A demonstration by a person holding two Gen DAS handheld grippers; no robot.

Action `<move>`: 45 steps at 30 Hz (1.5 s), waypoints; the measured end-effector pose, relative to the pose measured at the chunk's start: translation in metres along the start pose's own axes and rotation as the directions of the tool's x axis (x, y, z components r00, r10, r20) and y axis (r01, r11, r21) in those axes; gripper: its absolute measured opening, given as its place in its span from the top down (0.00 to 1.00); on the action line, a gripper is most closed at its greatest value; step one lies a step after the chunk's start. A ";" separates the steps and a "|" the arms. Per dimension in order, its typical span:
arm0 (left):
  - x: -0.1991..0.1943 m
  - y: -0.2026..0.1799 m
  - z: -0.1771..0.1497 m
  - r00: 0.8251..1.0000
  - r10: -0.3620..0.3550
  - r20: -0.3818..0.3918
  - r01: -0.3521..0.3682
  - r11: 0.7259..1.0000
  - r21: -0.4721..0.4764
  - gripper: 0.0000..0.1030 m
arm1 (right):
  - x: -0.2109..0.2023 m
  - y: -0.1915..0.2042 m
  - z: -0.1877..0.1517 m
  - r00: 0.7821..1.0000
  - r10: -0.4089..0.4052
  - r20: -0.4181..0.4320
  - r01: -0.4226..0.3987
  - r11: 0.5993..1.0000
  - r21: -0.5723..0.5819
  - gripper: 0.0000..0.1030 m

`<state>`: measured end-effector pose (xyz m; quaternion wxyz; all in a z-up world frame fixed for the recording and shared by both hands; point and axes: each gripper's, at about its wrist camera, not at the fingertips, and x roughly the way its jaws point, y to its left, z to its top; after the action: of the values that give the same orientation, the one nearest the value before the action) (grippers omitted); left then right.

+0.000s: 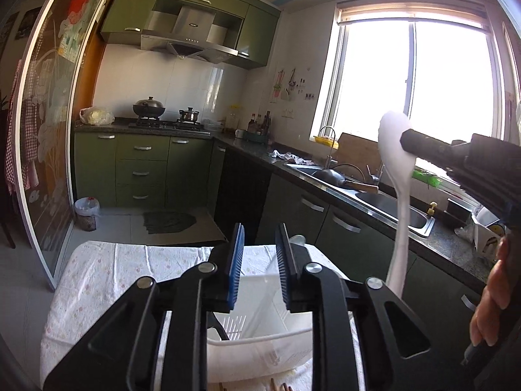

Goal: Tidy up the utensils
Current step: 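Put the clear spoon in the holder with the left tool while the right tool drops the white spoon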

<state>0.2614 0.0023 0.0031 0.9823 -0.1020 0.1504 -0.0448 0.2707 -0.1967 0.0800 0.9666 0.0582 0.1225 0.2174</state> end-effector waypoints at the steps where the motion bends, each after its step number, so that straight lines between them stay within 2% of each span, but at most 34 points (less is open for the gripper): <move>1: -0.007 0.003 -0.002 1.000 -0.004 -0.006 0.004 1.000 -0.015 0.79 | 0.004 0.002 -0.001 1.000 -0.003 0.004 0.003 1.000 -0.003 0.97; 4: -0.029 0.010 -0.006 1.000 -0.011 -0.013 0.010 0.999 -0.047 0.76 | 0.017 0.006 -0.002 0.999 -0.026 0.037 0.026 1.000 -0.010 0.97; 8: -0.057 0.011 -0.012 1.000 -0.018 -0.002 0.018 0.999 -0.038 0.73 | 0.036 0.013 -0.009 0.994 -0.077 0.076 0.080 0.996 -0.039 0.97; 15: -0.080 0.009 -0.009 1.000 -0.024 0.019 0.024 1.000 0.013 0.71 | 0.060 0.015 -0.039 0.996 -0.088 0.013 0.089 0.995 -0.052 0.97; 22: -0.081 0.008 -0.012 1.000 -0.020 -0.006 0.020 1.000 0.008 0.67 | 0.048 0.022 -0.068 0.996 -0.092 0.009 0.093 0.989 -0.118 0.95; 23: -0.081 0.009 -0.013 1.000 -0.017 -0.010 0.017 1.000 0.007 0.67 | 0.047 0.023 -0.070 0.996 -0.090 0.006 0.090 0.988 -0.126 0.89; 25: -0.083 0.009 -0.013 1.000 -0.007 -0.014 0.007 1.000 0.008 0.67 | 0.041 0.024 -0.074 0.995 -0.097 0.012 0.098 0.986 -0.135 0.85; 29: -0.086 0.009 -0.013 0.999 0.020 -0.029 -0.020 0.999 0.026 0.63 | 0.012 0.019 -0.077 0.997 -0.077 0.024 0.079 0.991 -0.112 0.83; 33: -0.080 0.011 -0.020 0.992 0.060 -0.111 -0.056 0.998 0.037 0.54 | -0.029 0.009 -0.084 0.998 -0.053 0.013 0.054 0.995 -0.079 0.78; 36: -0.068 0.016 -0.033 0.970 0.098 -0.221 -0.089 0.995 0.052 0.54 | -0.060 0.000 -0.093 0.998 -0.057 -0.006 0.057 0.996 -0.063 0.78; 38: -0.057 0.020 -0.045 0.941 0.123 -0.315 -0.110 0.992 0.059 0.54 | -0.076 -0.008 -0.101 0.998 -0.063 -0.020 0.062 0.997 -0.047 0.75; 41: -0.039 0.027 -0.069 0.879 0.164 -0.447 -0.138 0.986 0.091 0.65 | -0.095 -0.022 -0.113 0.996 -0.068 -0.052 0.067 0.998 -0.007 0.70; 45: -0.017 0.041 -0.099 0.782 0.202 -0.589 -0.177 0.979 0.101 0.67 | -0.109 -0.038 -0.121 0.994 -0.064 -0.089 0.068 0.997 0.040 0.70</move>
<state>0.2170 0.0258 -0.0934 0.8864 -0.0476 0.4599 0.0214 0.1586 -0.2709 -0.0202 0.9655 0.0653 0.1713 0.1851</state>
